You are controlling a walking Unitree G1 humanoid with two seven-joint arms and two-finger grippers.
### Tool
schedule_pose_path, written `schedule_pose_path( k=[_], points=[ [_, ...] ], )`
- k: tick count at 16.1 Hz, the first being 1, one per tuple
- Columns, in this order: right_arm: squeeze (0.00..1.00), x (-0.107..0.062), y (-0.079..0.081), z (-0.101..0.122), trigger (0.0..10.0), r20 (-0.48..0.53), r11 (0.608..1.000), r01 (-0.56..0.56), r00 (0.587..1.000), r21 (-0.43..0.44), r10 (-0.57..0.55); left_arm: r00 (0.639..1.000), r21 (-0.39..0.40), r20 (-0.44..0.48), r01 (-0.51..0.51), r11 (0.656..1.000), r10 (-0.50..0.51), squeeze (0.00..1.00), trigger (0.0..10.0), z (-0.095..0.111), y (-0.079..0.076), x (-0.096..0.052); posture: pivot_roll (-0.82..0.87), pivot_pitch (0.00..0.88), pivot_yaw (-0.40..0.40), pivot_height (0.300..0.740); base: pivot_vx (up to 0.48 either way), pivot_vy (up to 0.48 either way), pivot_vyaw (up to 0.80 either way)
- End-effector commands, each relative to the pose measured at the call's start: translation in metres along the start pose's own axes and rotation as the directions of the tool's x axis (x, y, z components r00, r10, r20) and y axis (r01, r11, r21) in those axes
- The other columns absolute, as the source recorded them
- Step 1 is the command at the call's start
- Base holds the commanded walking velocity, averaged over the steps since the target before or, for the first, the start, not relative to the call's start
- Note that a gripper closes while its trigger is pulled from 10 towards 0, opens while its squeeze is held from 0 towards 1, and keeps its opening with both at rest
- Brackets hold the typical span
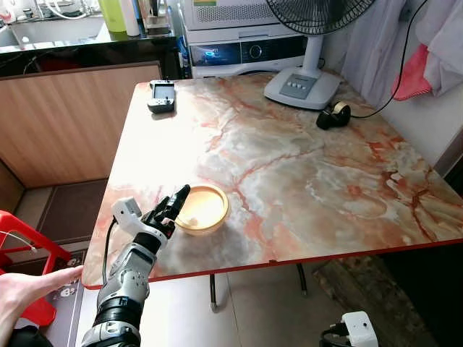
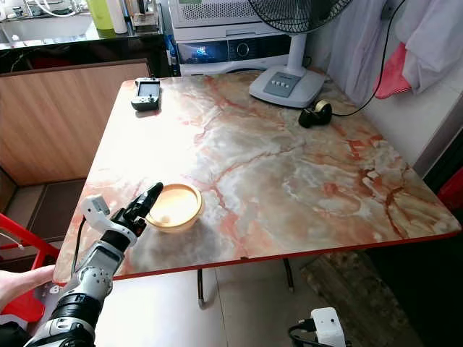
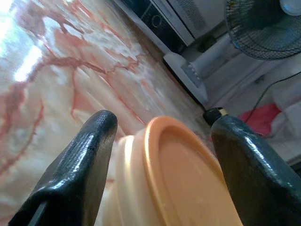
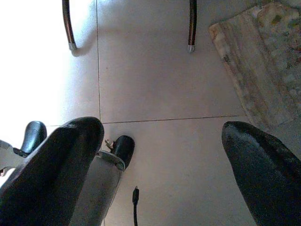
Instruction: Restocking fridge
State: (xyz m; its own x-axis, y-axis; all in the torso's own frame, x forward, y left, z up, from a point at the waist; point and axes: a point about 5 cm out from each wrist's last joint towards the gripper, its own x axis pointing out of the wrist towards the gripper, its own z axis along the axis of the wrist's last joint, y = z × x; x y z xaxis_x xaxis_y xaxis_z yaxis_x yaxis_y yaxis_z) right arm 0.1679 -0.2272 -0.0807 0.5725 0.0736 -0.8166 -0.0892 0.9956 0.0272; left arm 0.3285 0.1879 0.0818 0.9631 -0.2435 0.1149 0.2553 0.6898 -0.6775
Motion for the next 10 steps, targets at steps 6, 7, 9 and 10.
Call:
schedule_pose_path(
  k=[6, 7, 9, 10],
  points=[
    [0.0, -0.0007, -0.0025, 0.001, 10.0, 0.009, 1.0, 0.005, 1.0, -0.006, -0.005, 0.999, -0.069, -0.013, 0.044, 0.997, -0.045, 0.0, 10.0, -0.0052, -0.0051, 0.004, 0.0, 0.0, -0.019, 0.74, 0.0, 0.0, 0.0],
    [0.0, -0.0007, -0.0025, 0.0011, 10.0, 0.009, 1.0, 0.005, 1.0, -0.006, -0.005, 0.999, -0.071, -0.012, 0.045, 0.996, -0.046, 0.0, 10.0, -0.0049, -0.0049, 0.0039, 0.0, 0.0, -0.019, 0.74, 0.0, 0.0, 0.0],
    [0.0, -0.0007, -0.0026, 0.0012, 10.0, 0.009, 1.0, 0.004, 1.0, -0.007, -0.004, 0.999, -0.078, -0.01, 0.044, 0.996, -0.045, 0.0, 10.0, -0.0046, -0.0039, 0.0027, 0.0, 0.0, -0.02, 0.74, 0.0, 0.0, 0.0],
    [0.0, -0.0007, -0.0025, 0.0013, 10.0, 0.009, 1.0, 0.003, 1.0, -0.008, -0.003, 0.999, -0.08, -0.012, 0.042, 0.996, -0.043, 0.0, 10.0, -0.0051, -0.0029, 0.0016, 0.0, 0.0, -0.02, 0.74, 0.0, 0.0, 0.0]
  ],
)
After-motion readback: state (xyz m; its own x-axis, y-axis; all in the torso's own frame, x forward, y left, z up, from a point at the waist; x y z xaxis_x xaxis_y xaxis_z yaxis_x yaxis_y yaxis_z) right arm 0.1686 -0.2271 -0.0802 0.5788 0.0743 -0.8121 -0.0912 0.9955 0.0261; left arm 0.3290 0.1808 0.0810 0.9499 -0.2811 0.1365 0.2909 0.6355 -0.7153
